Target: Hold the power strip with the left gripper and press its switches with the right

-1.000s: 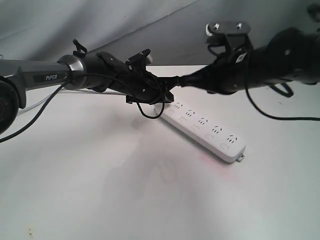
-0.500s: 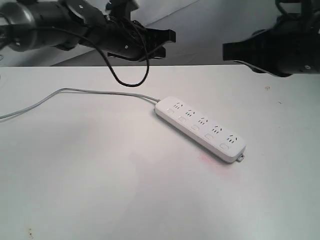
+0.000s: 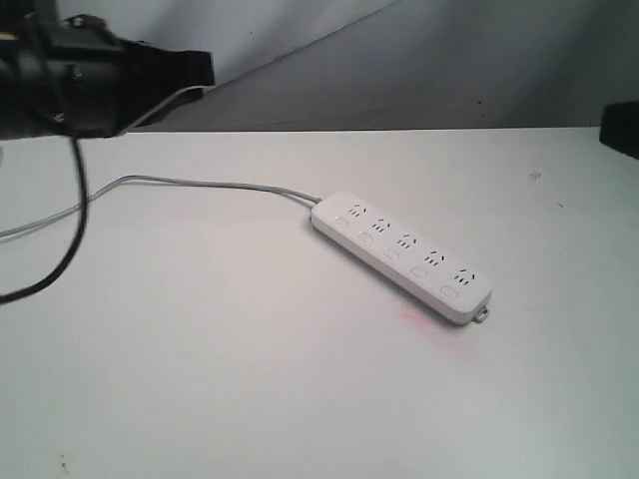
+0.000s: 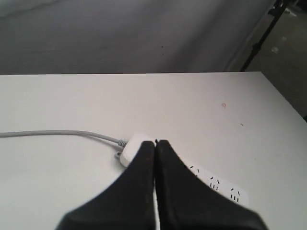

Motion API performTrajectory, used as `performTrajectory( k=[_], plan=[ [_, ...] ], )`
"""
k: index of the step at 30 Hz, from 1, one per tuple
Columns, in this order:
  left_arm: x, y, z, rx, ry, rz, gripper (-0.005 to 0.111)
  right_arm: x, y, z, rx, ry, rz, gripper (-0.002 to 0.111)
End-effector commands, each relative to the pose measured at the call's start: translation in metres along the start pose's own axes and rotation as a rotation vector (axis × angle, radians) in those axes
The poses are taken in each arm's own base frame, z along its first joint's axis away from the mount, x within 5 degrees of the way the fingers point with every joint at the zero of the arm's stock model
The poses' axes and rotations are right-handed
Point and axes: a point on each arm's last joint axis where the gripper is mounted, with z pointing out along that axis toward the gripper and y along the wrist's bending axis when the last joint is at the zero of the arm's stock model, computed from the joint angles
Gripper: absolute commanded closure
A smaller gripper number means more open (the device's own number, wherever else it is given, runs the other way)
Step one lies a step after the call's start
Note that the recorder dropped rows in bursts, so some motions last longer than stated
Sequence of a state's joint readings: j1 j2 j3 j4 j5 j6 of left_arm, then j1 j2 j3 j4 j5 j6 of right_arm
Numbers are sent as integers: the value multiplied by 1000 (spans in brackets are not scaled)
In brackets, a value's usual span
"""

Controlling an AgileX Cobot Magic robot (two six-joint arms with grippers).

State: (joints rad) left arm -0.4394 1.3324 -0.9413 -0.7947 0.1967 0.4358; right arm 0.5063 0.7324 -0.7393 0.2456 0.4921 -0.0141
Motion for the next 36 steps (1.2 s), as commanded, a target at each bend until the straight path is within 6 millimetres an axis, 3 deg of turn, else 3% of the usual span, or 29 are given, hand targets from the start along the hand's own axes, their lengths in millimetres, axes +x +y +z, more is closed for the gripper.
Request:
performTrajectory(
  k=[1, 10, 17, 27, 31, 36],
  plan=[
    [15, 1, -48, -4, -90, 3, 107, 19, -3, -21, 8, -37, 3, 108],
    [61, 11, -116, 9, -210, 11, 107, 59, -9, -35, 5, -39, 15, 108],
    [102, 23, -149, 3, -283, 130, 107, 80, -15, -36, 25, -37, -10, 108],
    [160, 42, -166, -4, -359, 235, 107, 113, -26, -31, 33, -166, 2, 108],
    [168, 46, -174, 3, -449, 243, 107, 134, -32, -30, 34, -237, 16, 108],
    [183, 55, -167, -27, -457, 235, 107, 154, -39, -20, 57, -236, -16, 108]
  ],
)
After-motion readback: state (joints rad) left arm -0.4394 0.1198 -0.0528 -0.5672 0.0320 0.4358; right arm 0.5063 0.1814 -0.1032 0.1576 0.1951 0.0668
